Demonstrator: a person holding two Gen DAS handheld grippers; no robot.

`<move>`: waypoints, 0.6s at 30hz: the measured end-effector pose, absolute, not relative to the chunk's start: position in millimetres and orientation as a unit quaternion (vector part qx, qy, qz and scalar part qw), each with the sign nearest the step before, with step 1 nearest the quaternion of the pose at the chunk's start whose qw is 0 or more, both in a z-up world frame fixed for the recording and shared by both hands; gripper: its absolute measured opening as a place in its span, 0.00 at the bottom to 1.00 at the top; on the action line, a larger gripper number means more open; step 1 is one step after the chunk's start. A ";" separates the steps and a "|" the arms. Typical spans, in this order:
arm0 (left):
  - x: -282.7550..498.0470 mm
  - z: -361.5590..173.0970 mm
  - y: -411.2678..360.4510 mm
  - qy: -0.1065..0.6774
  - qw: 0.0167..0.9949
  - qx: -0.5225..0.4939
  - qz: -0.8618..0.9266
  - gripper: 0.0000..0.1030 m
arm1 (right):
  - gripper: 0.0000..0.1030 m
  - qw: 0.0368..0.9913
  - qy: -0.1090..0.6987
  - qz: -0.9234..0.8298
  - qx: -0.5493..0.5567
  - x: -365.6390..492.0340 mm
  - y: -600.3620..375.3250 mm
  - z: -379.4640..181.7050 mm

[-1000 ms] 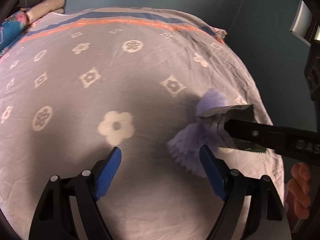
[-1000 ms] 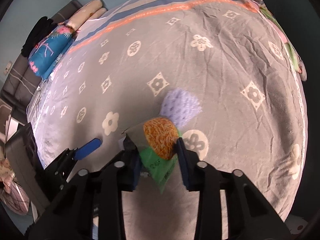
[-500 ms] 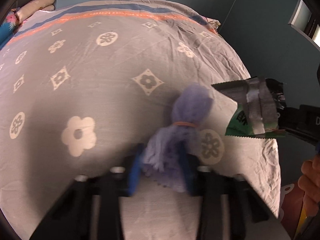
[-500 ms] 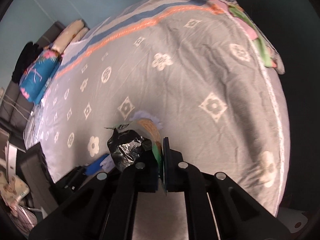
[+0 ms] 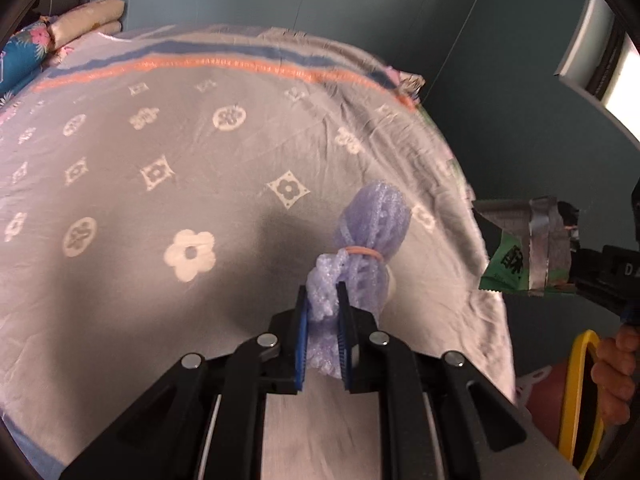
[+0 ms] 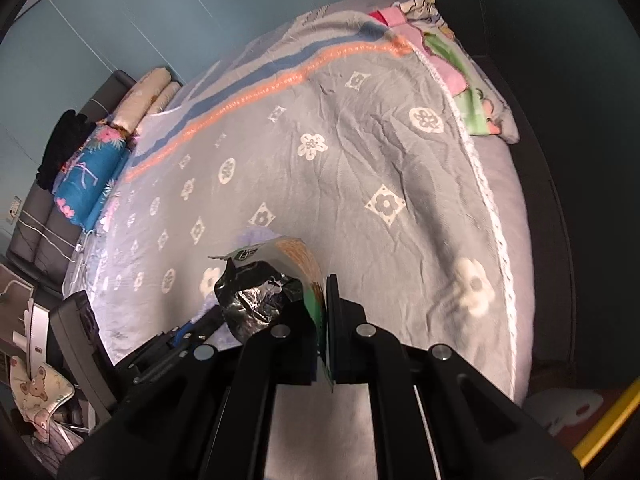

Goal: Collect trash
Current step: 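Carry the purple mesh sleeve and snack wrapper over the yellow-rimmed bin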

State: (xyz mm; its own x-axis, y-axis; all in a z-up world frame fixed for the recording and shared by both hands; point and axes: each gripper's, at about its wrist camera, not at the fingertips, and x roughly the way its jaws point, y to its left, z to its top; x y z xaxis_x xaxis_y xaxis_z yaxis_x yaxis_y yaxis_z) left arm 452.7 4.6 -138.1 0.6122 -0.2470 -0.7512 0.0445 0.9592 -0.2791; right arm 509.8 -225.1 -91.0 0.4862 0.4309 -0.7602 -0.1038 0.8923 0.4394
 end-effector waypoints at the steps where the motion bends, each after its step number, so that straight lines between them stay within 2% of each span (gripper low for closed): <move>1: 442.9 -131.5 6.0 0.427 0.892 -0.120 -0.084 0.11 | 0.04 0.845 0.480 0.161 0.170 503.3 -225.6 -87.3; 18: 273.4 -34.3 -14.2 0.339 0.927 -0.103 -0.122 0.11 | 0.04 0.876 0.410 0.198 0.161 313.0 -288.0 -17.1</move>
